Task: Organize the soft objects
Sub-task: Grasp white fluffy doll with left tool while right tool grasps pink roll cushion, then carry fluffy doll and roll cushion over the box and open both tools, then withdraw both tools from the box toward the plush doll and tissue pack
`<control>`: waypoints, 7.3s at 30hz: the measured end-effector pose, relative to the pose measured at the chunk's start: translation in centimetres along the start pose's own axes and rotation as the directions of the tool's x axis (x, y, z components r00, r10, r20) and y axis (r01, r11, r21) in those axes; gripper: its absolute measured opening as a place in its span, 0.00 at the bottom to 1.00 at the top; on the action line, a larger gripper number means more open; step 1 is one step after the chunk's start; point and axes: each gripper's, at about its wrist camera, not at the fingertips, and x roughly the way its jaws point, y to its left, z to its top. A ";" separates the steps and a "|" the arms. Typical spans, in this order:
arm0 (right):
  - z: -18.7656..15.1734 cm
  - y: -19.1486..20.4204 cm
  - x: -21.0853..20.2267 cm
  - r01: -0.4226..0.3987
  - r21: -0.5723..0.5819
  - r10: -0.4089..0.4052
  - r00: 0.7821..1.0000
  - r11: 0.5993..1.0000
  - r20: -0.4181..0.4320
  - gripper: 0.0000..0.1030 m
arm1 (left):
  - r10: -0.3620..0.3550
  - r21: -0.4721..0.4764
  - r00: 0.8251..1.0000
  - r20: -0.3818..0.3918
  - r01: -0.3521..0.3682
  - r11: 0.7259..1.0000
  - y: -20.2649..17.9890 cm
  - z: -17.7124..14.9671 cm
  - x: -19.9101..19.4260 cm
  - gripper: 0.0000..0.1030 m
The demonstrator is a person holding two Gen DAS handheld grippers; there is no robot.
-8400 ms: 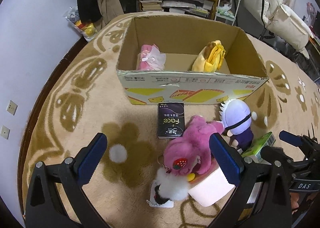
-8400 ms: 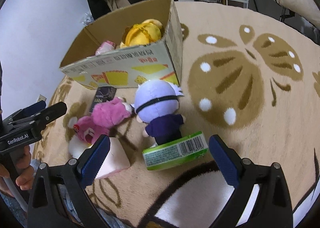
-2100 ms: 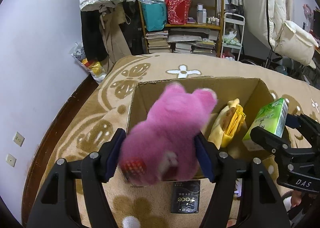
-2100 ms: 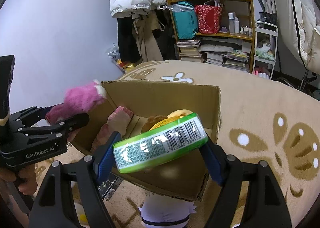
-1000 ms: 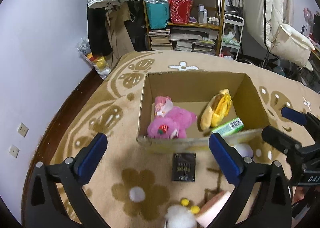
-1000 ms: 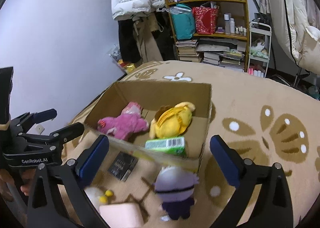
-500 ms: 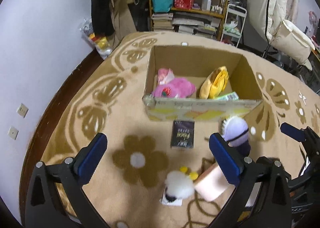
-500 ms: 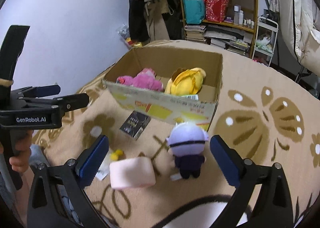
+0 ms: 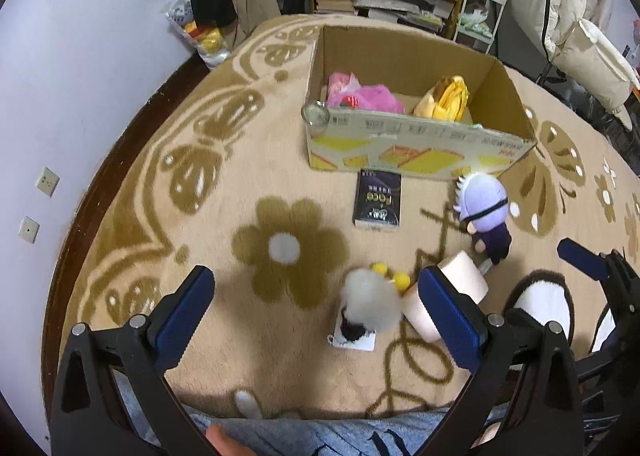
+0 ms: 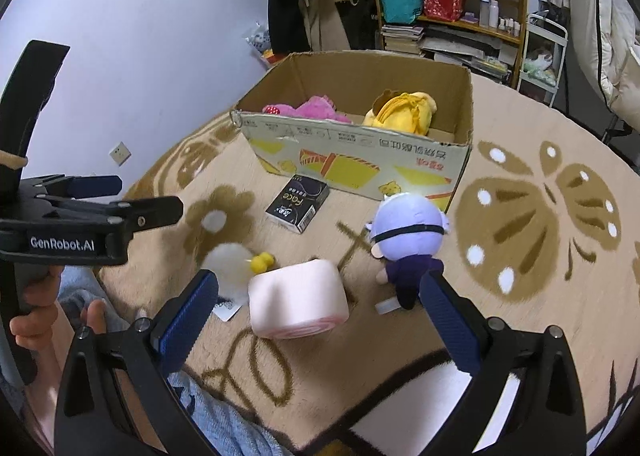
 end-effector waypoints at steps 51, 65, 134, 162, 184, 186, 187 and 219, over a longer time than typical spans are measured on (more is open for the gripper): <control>-1.7 1.9 10.1 -0.062 -0.107 0.028 0.956 0.992 -0.292 0.67 | -0.173 -0.114 0.898 -0.405 0.138 0.984 -1.6 -1.2 13.1 0.45; -1.3 0.1 9.1 -0.030 -0.030 0.021 0.965 0.999 -0.263 0.62 | -0.152 -0.109 0.900 -0.409 0.117 0.987 -1.1 -1.2 15.1 0.30; 13.1 -6.7 3.2 0.082 0.012 -0.083 0.977 0.997 0.197 0.58 | -0.049 0.089 0.927 0.372 0.017 0.996 -3.0 14.9 1.4 0.32; 11.7 -6.5 2.2 0.099 0.036 -0.104 0.982 0.994 0.160 1.00 | -0.001 0.045 0.967 0.254 -0.011 0.999 -2.6 13.2 4.0 0.92; 7.3 -3.6 -3.5 0.079 0.055 -0.088 0.975 0.995 0.205 1.00 | 0.029 -0.004 0.959 0.281 -0.029 1.000 -0.4 6.5 -2.2 0.98; 6.8 -3.4 -3.8 0.079 0.058 -0.090 0.975 0.995 0.205 1.00 | 0.028 0.002 0.962 0.272 -0.030 1.000 -0.5 5.9 -2.3 0.98; 6.6 -3.4 -3.9 0.080 0.058 -0.091 0.975 0.995 0.205 1.00 | 0.026 0.006 0.963 0.269 -0.029 1.000 -0.5 5.7 -2.3 0.98; 2.5 -4.9 3.5 0.083 0.096 -0.087 0.995 0.992 0.040 1.00 | -0.008 0.074 0.993 0.117 -0.001 0.997 -2.8 5.5 3.7 0.98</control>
